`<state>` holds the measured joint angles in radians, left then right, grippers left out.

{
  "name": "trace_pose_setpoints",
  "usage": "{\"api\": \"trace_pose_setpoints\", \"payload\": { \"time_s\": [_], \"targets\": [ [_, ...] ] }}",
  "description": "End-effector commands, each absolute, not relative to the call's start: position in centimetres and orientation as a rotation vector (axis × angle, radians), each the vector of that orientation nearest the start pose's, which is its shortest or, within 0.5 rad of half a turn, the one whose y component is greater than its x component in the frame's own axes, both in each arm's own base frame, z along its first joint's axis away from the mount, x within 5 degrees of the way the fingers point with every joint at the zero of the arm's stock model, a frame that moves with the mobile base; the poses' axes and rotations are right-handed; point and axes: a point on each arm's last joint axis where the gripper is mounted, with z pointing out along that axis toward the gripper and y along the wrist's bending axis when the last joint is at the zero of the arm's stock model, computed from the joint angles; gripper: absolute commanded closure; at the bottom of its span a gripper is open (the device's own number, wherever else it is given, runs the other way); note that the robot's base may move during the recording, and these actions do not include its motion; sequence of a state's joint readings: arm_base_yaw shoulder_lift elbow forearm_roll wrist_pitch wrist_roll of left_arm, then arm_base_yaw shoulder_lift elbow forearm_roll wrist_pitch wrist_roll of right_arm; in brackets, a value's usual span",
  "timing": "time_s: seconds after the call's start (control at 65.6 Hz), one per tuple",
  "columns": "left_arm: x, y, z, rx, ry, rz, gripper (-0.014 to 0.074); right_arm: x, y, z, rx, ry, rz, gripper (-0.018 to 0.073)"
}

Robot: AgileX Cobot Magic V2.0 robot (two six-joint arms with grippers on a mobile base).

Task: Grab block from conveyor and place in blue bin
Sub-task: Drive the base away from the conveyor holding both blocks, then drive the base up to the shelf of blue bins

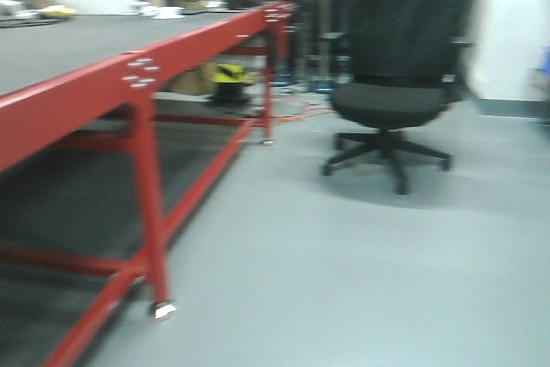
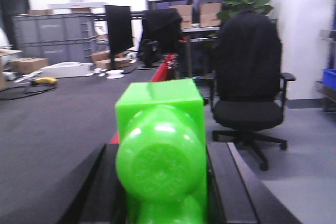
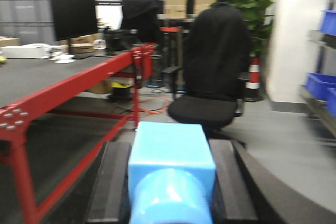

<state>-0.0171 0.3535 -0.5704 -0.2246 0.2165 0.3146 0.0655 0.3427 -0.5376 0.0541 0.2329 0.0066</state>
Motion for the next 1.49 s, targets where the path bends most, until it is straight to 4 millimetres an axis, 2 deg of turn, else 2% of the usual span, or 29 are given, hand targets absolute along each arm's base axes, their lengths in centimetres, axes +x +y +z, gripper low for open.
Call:
{"api": "trace_pose_setpoints", "payload": {
  "time_s": [0.0,1.478],
  "targets": [
    [7.01,-0.55,36.42,0.117,1.446,0.024,0.0707,7.13,0.58,35.16,-0.025,1.494,0.1,0.0721],
    [7.01,-0.55,36.42,0.117,1.446,0.024,0.0707,7.13,0.58,35.16,-0.025,1.494,0.1,0.0721]
  ]
}}
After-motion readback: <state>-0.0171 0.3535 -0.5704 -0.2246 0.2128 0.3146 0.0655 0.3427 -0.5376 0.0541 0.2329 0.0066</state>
